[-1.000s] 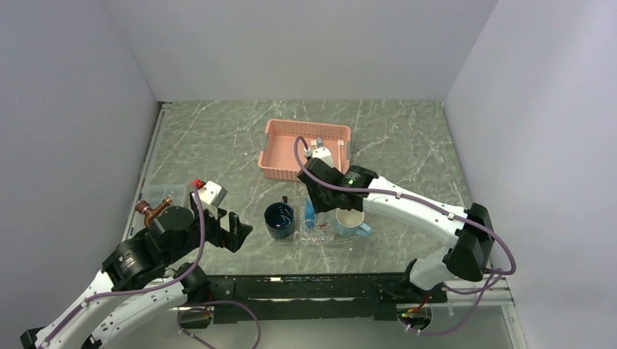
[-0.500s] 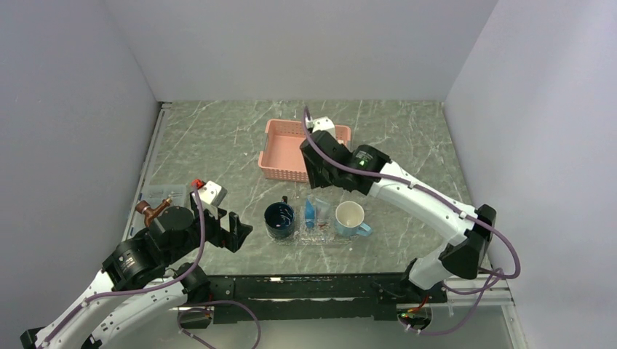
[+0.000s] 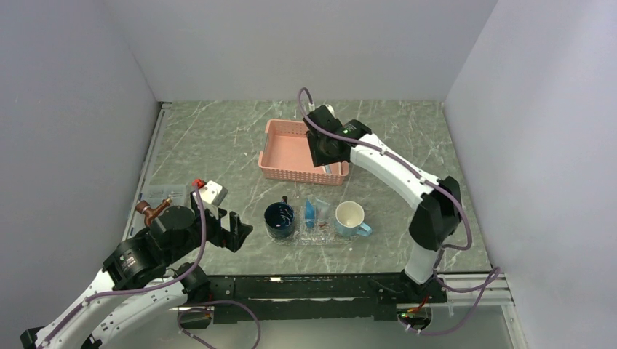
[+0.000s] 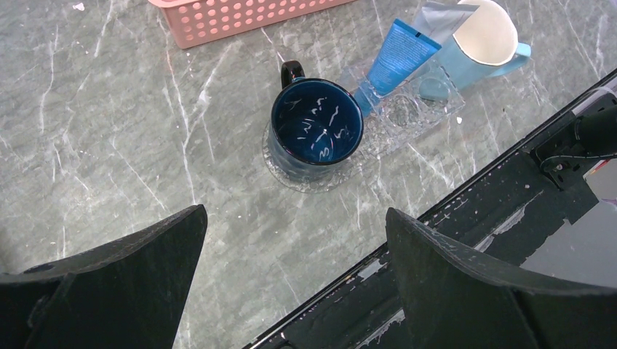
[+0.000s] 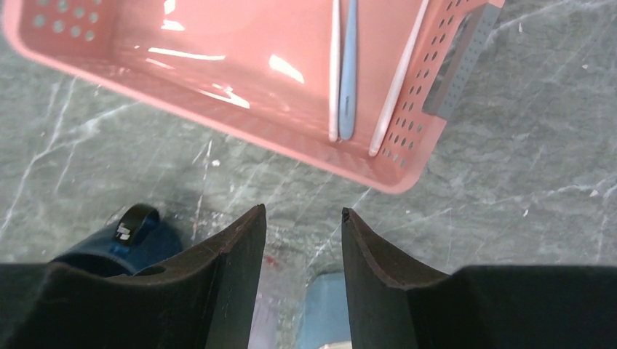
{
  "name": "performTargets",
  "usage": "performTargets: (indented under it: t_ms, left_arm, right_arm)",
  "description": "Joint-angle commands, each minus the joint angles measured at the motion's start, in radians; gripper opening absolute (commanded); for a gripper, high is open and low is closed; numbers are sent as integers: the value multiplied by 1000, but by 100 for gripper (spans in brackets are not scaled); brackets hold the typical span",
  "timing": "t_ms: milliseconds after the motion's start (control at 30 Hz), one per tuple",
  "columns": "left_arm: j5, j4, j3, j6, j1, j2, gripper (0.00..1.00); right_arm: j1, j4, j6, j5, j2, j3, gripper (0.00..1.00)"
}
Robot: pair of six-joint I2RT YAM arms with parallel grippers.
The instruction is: Prepare toiletry sets of a toothbrush and toothpaste on the tray
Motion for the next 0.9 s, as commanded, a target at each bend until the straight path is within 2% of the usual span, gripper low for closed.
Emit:
performTargets:
  t_ms: [0, 533, 867]
  left_arm:
    - [-21, 38, -4, -8, -3, -8, 100]
    - [-45, 32, -5, -15, -3, -29, 99]
    - [-54, 27, -4, -18, -3, -7, 99]
  right_arm:
    - [-49, 80, -34, -73, 68, 57, 44]
    - [-167, 99, -62, -144, 481, 342, 42]
    - [-184, 123, -64, -167, 582, 382, 39]
